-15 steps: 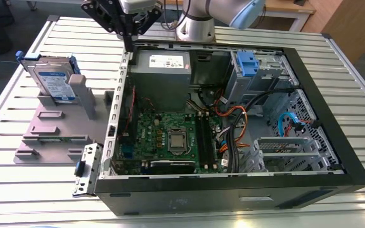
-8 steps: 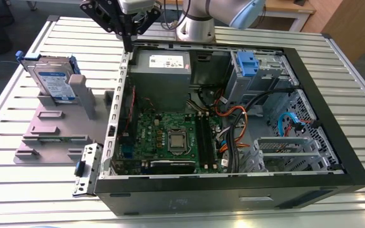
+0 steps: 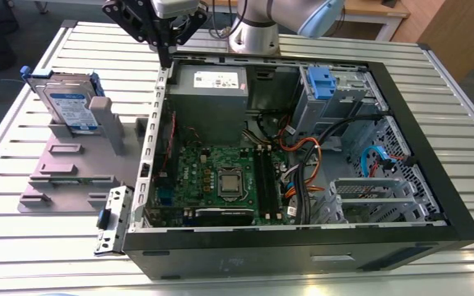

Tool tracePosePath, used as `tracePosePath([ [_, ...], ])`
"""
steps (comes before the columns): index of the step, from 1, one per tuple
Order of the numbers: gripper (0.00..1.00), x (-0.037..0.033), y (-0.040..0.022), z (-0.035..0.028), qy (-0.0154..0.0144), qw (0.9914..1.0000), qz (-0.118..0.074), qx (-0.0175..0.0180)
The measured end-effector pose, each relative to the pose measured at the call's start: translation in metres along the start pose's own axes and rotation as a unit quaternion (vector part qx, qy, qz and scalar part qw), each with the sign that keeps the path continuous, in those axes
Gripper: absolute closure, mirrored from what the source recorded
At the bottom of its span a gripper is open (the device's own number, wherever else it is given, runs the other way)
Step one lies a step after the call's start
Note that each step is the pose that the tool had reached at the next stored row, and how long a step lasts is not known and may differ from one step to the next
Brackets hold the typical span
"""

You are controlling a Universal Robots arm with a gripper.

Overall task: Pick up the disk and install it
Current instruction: 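Reach for the disk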

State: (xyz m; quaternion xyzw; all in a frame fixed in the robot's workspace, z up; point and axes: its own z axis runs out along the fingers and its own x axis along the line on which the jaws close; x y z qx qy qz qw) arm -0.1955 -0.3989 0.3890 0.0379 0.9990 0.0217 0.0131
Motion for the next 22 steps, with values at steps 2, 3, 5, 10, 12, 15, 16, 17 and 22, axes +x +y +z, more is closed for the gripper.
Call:
tracePosePath([
  [2, 0.89, 0.0005, 0.0000, 0.0000, 0.0000, 1.00000, 0.000, 0.0000],
  [3, 0.89, 0.0007, -0.0001, 0.0001, 0.0000, 1.00000, 0.000, 0.0000],
  [5, 0.89, 0.0012, -0.0001, 0.0001, 0.0000, 1.00000, 0.000, 0.0000],
  [10, 0.89, 0.0024, -0.0002, 0.0002, 0.0000, 1.00000, 0.000, 0.0000],
  [12, 0.89, 0.0030, -0.0002, 0.0002, 0.0000, 1.00000, 0.000, 0.0000],
  [15, 0.89, 0.0039, -0.0003, 0.0003, 0.0000, 1.00000, 0.000, 0.0000],
  [16, 0.89, 0.0041, -0.0003, 0.0003, 0.0000, 1.00000, 0.000, 0.0000],
  [17, 0.89, 0.0044, -0.0003, 0.0003, 0.0000, 1.00000, 0.000, 0.0000],
  [22, 0.89, 0.0057, -0.0004, 0.0004, 0.0000, 1.00000, 0.000, 0.0000],
])
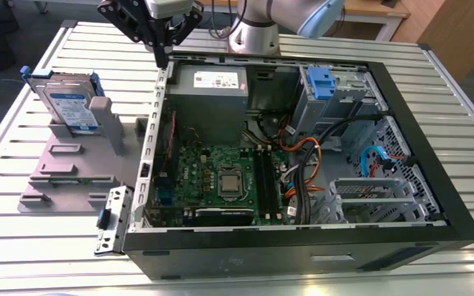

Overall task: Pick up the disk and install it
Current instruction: 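Reach for the disk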

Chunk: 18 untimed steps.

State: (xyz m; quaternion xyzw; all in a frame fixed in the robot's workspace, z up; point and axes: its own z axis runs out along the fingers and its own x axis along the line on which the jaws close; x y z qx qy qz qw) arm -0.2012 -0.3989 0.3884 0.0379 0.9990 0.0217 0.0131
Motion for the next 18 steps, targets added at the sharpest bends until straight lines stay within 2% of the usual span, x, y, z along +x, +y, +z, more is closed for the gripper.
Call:
tracePosePath([
  [9, 0.89, 0.0025, -0.0002, 0.0001, 0.0000, 1.00000, 0.000, 0.0000],
  [10, 0.89, 0.0199, -0.0016, 0.0010, 0.0000, 1.00000, 0.000, 0.0000],
  [11, 0.89, 0.0316, -0.0025, 0.0017, 0.0000, 1.00000, 0.000, 0.0000],
  [18, 0.89, 0.0334, -0.0026, 0.0018, 0.0000, 1.00000, 0.000, 0.0000],
])
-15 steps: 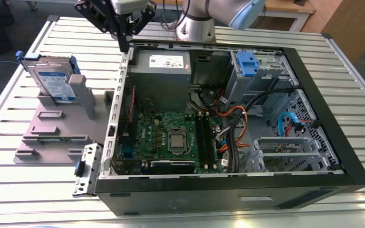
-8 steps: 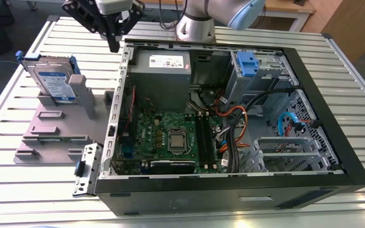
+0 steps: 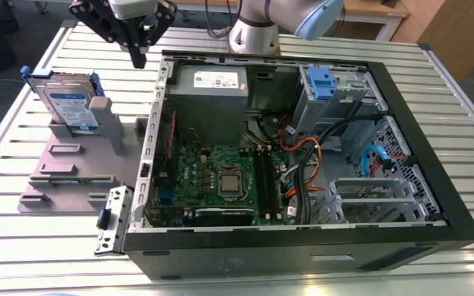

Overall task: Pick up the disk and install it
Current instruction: 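Reach for the disk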

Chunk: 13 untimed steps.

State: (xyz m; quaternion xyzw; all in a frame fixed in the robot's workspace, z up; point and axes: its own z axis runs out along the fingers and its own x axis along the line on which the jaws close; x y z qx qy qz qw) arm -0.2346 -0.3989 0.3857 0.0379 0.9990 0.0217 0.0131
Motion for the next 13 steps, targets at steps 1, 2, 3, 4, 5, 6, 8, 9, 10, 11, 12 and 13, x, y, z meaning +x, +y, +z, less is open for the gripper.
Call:
tracePosePath([
  [1, 0.89, 0.0002, 0.0000, 0.0000, 0.0000, 1.00000, 0.000, 0.0000],
  [2, 0.89, 0.0005, 0.0000, 0.0000, 0.0000, 1.00000, 0.000, 0.0000],
  [3, 0.89, 0.0007, -0.0001, 0.0000, 0.0000, 1.00000, 0.000, 0.0000],
  [4, 0.89, 0.0009, -0.0001, 0.0000, 0.0000, 1.00000, 0.000, 0.0000],
  [5, 0.89, 0.0011, -0.0001, 0.0000, 0.0000, 1.00000, 0.000, 0.0000],
  [6, 0.89, 0.0014, -0.0001, 0.0001, 0.0000, 1.00000, 0.000, 0.0000],
  [8, 0.89, 0.0018, -0.0001, 0.0001, 0.0000, 1.00000, 0.000, 0.0000],
  [9, 0.89, 0.0021, -0.0002, 0.0001, 0.0000, 1.00000, 0.000, 0.0000],
  [10, 0.89, 0.0023, -0.0002, 0.0001, 0.0000, 1.00000, 0.000, 0.0000],
  [11, 0.89, 0.0026, -0.0002, 0.0001, 0.0000, 1.00000, 0.000, 0.0000],
  [12, 0.89, 0.0028, -0.0002, 0.0002, 0.0000, 1.00000, 0.000, 0.0000],
  [13, 0.89, 0.0031, -0.0002, 0.0002, 0.0000, 1.00000, 0.000, 0.0000],
])
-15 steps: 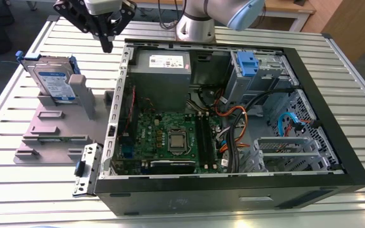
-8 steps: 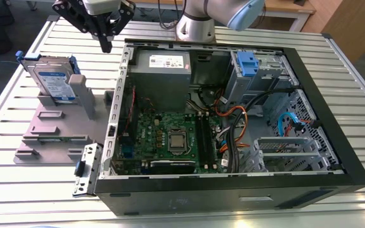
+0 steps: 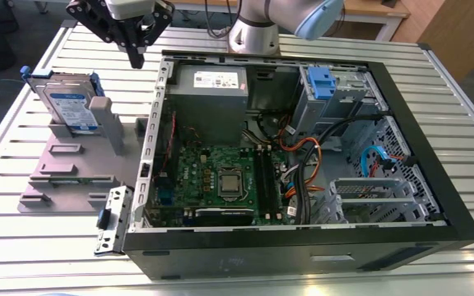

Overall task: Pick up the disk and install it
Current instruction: 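Reach for the disk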

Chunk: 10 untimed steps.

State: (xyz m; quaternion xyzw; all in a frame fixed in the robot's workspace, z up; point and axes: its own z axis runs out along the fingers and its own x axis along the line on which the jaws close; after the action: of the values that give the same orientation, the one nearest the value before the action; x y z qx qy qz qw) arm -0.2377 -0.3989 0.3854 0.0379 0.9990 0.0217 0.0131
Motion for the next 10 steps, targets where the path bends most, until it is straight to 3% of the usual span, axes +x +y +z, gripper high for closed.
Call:
tracePosePath([
  [10, 0.89, 0.0026, -0.0002, 0.0001, 0.0000, 1.00000, 0.000, 0.0000],
])
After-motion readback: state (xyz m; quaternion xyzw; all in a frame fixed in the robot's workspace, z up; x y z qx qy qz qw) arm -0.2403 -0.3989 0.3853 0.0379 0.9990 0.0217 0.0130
